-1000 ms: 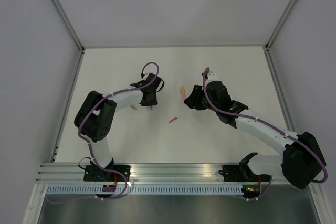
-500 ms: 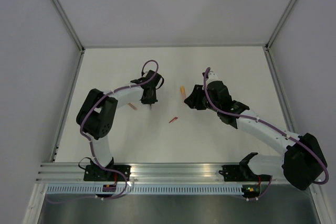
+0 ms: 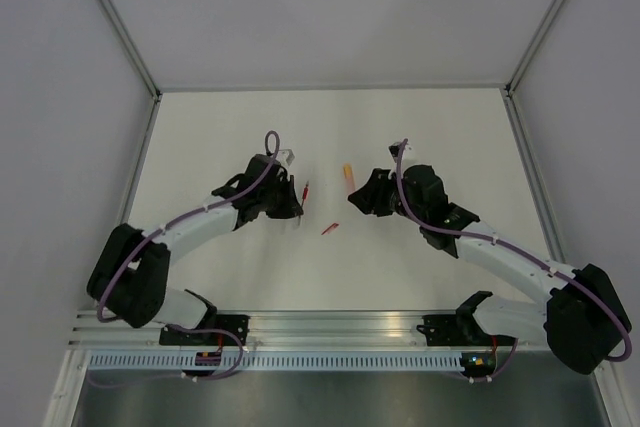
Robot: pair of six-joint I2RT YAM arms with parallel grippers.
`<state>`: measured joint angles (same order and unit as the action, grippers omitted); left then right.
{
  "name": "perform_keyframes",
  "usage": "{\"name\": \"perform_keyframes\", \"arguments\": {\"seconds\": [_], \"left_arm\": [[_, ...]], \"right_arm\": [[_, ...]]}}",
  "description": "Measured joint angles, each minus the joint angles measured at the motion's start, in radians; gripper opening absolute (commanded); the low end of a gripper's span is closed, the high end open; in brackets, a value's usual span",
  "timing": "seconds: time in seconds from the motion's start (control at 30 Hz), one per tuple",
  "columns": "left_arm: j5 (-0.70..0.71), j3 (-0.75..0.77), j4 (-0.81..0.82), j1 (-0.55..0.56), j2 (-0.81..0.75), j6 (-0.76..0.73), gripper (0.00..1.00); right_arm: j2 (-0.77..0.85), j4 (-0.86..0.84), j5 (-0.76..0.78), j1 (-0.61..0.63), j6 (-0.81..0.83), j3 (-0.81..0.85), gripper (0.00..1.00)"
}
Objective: Insert the pens into the pen caps
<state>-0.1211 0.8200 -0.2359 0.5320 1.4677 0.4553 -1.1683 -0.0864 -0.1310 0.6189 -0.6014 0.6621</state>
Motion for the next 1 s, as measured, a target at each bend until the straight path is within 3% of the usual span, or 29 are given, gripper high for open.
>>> {"name": "perform_keyframes", "arguments": {"seconds": [0.1,0.3,0.63,0.73,0.77,0.87,0.93,0.97,1.0], "left_arm": [[-0.171,-0.053,0.135,0.027,-0.118,0.008,0.02],[-0.402,-0.11,0.386,0.079,-0.167,0.063,0.02],[-0.517,-0.161,0.546,0.111,-0.181,0.133,0.02],[-0.519,-0.168,0.575,0.116,-0.186,0.142,0.02],[-0.52,-0.172,0.583,0.116,-0.186,0.145,0.02],[-0.521,-0.182,0.596,0.116,-0.186,0.151,0.03],[-0.536,-0.189,0.613,0.117,-0.186,0.154,0.13],[-0.54,-0.192,0.62,0.117,-0.186,0.156,0.23],[-0.542,-0.195,0.628,0.117,-0.186,0.159,0.28]], "right_arm": [[0.037,-0.08,-0.037,0.001,-0.016,-0.037,0.51],[0.066,-0.219,-0.078,0.006,-0.065,-0.093,0.52],[0.072,-0.281,-0.077,0.036,-0.087,-0.111,0.49],[0.072,-0.281,-0.071,0.04,-0.085,-0.111,0.36],[0.072,-0.281,-0.07,0.041,-0.085,-0.111,0.25],[0.072,-0.29,-0.072,0.047,-0.097,-0.111,0.07],[0.072,-0.305,-0.076,0.059,-0.106,-0.111,0.01],[0.072,-0.307,-0.075,0.061,-0.106,-0.111,0.0],[0.072,-0.31,-0.075,0.06,-0.109,-0.112,0.0]]}}
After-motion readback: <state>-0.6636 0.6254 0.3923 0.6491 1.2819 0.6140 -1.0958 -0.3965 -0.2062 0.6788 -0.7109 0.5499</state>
